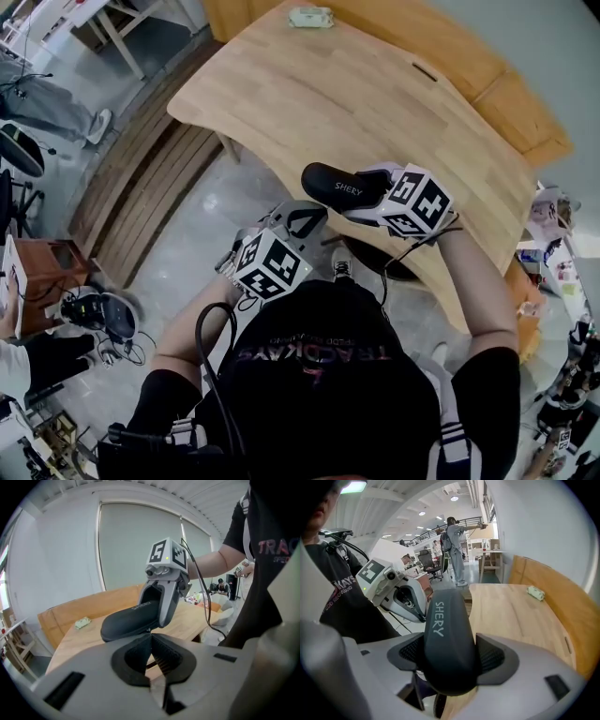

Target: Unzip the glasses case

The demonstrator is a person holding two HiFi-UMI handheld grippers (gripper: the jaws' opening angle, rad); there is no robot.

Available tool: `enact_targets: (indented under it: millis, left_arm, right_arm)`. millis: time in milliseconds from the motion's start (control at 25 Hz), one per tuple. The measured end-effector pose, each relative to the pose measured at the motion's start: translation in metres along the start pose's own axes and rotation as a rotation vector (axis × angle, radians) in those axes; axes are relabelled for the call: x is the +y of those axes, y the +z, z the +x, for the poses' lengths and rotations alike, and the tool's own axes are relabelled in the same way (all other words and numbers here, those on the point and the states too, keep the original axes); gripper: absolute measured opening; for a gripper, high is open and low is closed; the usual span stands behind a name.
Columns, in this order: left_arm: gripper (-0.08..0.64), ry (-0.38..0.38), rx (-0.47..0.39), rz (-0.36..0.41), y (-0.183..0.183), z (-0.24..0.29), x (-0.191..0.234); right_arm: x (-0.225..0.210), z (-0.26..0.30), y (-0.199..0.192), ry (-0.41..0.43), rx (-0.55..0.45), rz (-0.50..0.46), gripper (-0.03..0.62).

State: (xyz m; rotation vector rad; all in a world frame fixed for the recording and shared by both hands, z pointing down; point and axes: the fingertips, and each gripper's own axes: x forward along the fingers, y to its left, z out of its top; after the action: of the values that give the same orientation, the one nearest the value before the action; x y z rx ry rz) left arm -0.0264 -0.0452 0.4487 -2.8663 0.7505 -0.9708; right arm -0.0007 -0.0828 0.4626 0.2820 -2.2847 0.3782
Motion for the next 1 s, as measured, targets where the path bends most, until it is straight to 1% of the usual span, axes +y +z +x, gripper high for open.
enact_targets:
  millis: [200, 360, 520, 600, 680, 720, 760, 840, 880, 960, 1000]
  left_arm:
    - [0.011, -0.033, 0.011, 0.000, -0.003, 0.007, -0.010]
    - [0.012, -0.060, 0.028, 0.006, -0.008, 0.009, -0.014]
    - [0.012, -0.068, 0.037, 0.035, -0.012, 0.006, -0.015]
    - [0.020, -0.088, 0.027, 0.030, -0.011, 0.003, -0.017]
    - [0.088, -0.125, 0.007, -0.011, -0.011, -0.004, -0.018]
    - [0.111, -0.138, -0.008, -0.046, -0.011, -0.009, -0.015]
    - [0.117, -0.142, -0.026, -0.085, -0.011, -0.015, -0.010]
    - [0.127, -0.122, -0.064, -0.160, -0.010, -0.026, 0.008]
    - [0.144, -0.105, -0.076, -0.184, -0.009, -0.031, 0.019]
    - [0.209, -0.089, -0.080, -0.187, -0.009, -0.037, 0.036]
    - [0.255, -0.097, -0.075, -0.175, -0.008, -0.038, 0.039]
  right_arm:
    - [0.005, 0.012, 0.007, -0.003, 0.040, -0.047, 0.351]
    - [0.007, 0.018, 0.005, -0.001, 0.086, -0.096, 0.351]
    - [0.011, 0.020, 0.004, 0.028, 0.084, -0.090, 0.351]
    - [0.011, 0.019, 0.004, 0.042, 0.069, -0.076, 0.351]
    - [0.008, 0.017, 0.003, 0.045, 0.061, -0.071, 0.351]
    - [0.007, 0.016, 0.002, 0.046, 0.060, -0.071, 0.351]
    - [0.005, 0.014, 0.002, 0.051, 0.059, -0.071, 0.351]
    - [0.004, 0.011, 0.002, 0.070, 0.054, -0.079, 0.351]
    - [0.005, 0.009, 0.002, 0.082, 0.051, -0.085, 0.351]
    - [0.008, 0.004, 0.004, 0.112, 0.047, -0.102, 0.351]
    - [0.010, 0.002, 0.005, 0.131, 0.045, -0.113, 0.351]
